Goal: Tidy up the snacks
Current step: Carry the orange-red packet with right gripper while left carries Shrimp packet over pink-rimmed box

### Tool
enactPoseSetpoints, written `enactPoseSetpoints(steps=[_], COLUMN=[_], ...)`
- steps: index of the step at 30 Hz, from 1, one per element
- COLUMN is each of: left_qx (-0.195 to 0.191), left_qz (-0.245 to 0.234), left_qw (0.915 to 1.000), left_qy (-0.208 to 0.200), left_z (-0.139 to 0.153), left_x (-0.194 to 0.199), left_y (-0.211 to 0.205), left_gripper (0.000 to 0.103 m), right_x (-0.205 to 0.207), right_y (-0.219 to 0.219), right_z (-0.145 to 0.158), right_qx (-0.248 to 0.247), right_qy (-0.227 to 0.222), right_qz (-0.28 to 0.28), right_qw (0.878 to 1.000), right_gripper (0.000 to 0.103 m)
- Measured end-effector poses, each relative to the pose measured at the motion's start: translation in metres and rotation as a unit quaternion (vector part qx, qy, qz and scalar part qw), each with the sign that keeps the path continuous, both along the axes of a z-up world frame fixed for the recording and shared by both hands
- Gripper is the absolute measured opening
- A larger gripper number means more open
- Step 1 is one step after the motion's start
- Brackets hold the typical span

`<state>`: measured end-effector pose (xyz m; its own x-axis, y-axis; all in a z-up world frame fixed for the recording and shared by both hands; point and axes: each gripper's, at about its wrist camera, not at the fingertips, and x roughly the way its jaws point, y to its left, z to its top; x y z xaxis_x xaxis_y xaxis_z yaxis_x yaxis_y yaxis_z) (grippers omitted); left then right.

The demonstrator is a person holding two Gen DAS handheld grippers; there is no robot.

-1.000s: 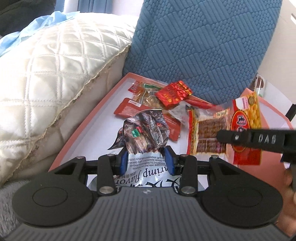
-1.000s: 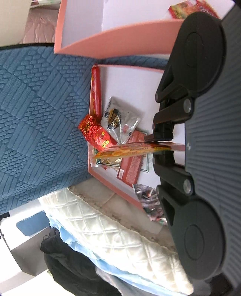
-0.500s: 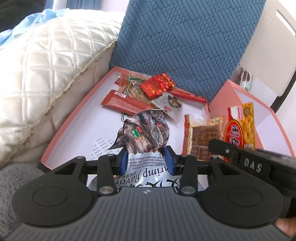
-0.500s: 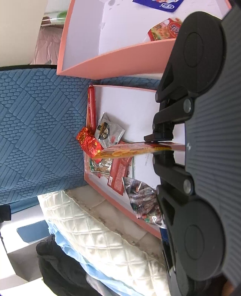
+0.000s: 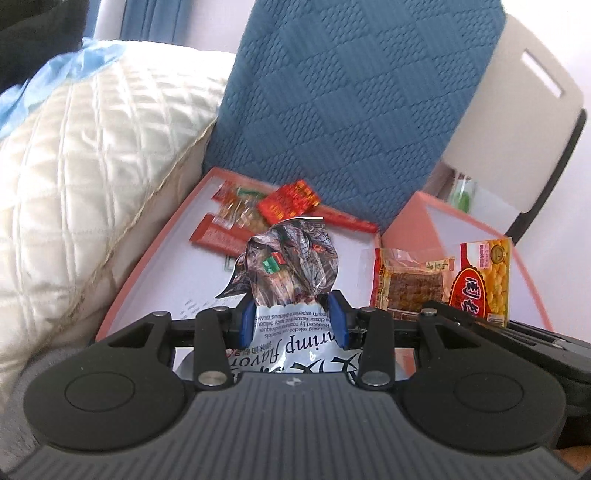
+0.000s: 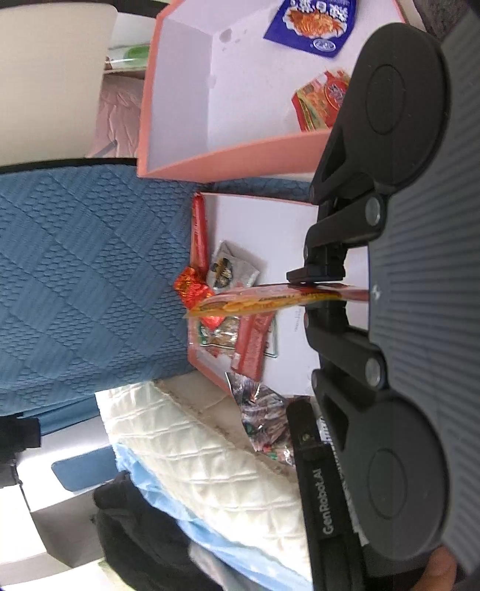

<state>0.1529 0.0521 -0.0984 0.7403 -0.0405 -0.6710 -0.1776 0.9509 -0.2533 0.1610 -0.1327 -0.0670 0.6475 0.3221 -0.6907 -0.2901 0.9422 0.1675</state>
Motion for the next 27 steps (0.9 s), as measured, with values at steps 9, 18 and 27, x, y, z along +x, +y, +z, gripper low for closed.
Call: enactPoseSetpoints(steps=[9, 18, 27], left_qx=[-0.008, -0.002, -0.02], left_qz=[0.0, -0.02, -0.04], left_qw=[0.9991, 0.9974, 0.9952], left_qy=[-0.042, -0.07, -0.087], left_z=[0.049, 0.08, 0.089], left_x=[-0.003, 0.006, 0.022], left_y=[-0.007, -0.03, -0.056], left_gripper=[0.046, 0.046, 0.046], right_x=[-0.001, 0.002, 0.008], right_y=[-0.016, -0.039, -0.072], right_z=[0.047, 0.079, 0.094], right_qx=[0.002, 0.006, -0.002], right_qy=[-0.036, -0.065, -0.081], right_qz=[-0.014, -0.027, -0.056], right_qw=[0.999, 0.997, 0.995], right_gripper=[0.008, 0.008, 0.008])
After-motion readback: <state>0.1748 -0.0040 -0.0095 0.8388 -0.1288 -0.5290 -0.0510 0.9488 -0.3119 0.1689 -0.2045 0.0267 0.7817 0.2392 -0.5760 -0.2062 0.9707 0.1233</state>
